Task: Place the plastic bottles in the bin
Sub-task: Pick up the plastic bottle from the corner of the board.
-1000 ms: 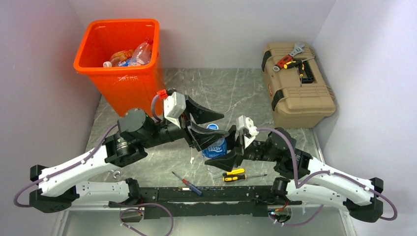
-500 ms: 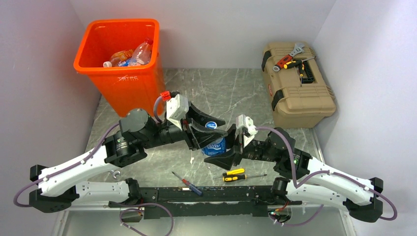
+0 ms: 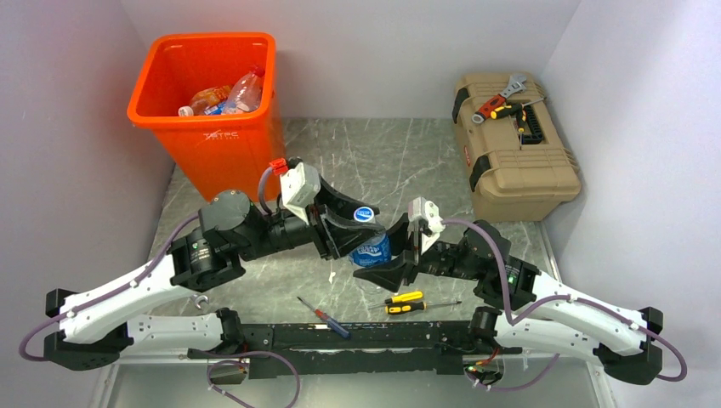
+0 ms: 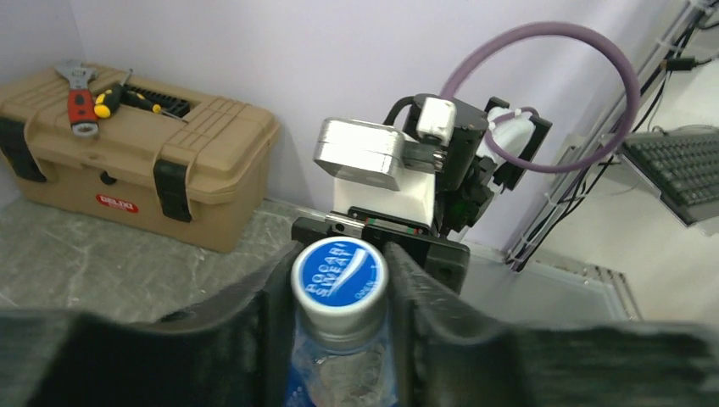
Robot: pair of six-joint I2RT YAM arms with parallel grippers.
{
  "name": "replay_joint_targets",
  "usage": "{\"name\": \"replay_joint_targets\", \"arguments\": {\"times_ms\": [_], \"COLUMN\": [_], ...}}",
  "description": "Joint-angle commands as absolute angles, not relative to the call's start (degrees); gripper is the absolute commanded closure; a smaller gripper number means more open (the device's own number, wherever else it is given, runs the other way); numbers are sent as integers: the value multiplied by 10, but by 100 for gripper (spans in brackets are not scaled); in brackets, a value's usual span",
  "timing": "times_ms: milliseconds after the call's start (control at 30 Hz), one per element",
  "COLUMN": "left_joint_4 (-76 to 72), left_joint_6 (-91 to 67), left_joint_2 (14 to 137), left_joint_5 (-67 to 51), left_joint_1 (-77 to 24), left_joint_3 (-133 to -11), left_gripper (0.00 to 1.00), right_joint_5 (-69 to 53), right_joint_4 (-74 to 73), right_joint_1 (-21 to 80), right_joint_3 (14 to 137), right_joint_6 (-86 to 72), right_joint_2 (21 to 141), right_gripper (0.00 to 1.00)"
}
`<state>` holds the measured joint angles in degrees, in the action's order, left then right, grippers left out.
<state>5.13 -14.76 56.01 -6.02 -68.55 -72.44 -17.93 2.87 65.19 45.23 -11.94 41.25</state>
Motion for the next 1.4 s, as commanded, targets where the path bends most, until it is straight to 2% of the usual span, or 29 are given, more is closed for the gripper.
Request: {"name": "replay_joint_targets", "arguments": {"times_ms": [0,33,167,233,267,367,467,700,933,1067,1167,1367], "left_joint_4": [50,52,59,58,59,72,117,163,135,36,-70,-21], "left_joint_6": [-142,-141,-138,-137,-136,-124,-69,64,159,324,429,272], "left_joint_2": [549,551,554,554,555,561,581,631,684,736,762,786], "left_joint_5": [-36,-37,-43,-47,-48,-22,40,168,255,372,402,287], "left_joint_1": [-684,-684,-684,-684,-684,-684,-684,-651,-628,-624,-558,-324], "left_joint_3": [-729,-731,-734,-733,-734,-746,-788,-913,-1040,-1092,-1115,-1130], "left_gripper": [65,70,100,100,100,100,100,100,100,100,100,100], "right_joint_5": [-175,-175,-170,-167,-163,-154,-92,66,97,118,118,86], "right_joint_4": [53,53,51,49,44,13,-43,-127,-152,-127,-91,-41], "right_joint_1": [655,655,655,655,655,655,655,655,654,655,655,655], "right_joint_3": [460,460,460,460,464,486,512,496,445,403,362,331], "right_joint_6": [-106,-106,-104,-106,-110,-120,-130,-164,-178,-192,-207,-226], "right_joint_2": [406,407,404,404,406,417,417,325,228,198,195,238], "right_gripper": [67,67,68,66,59,2,0,0,0,0,0,0]}}
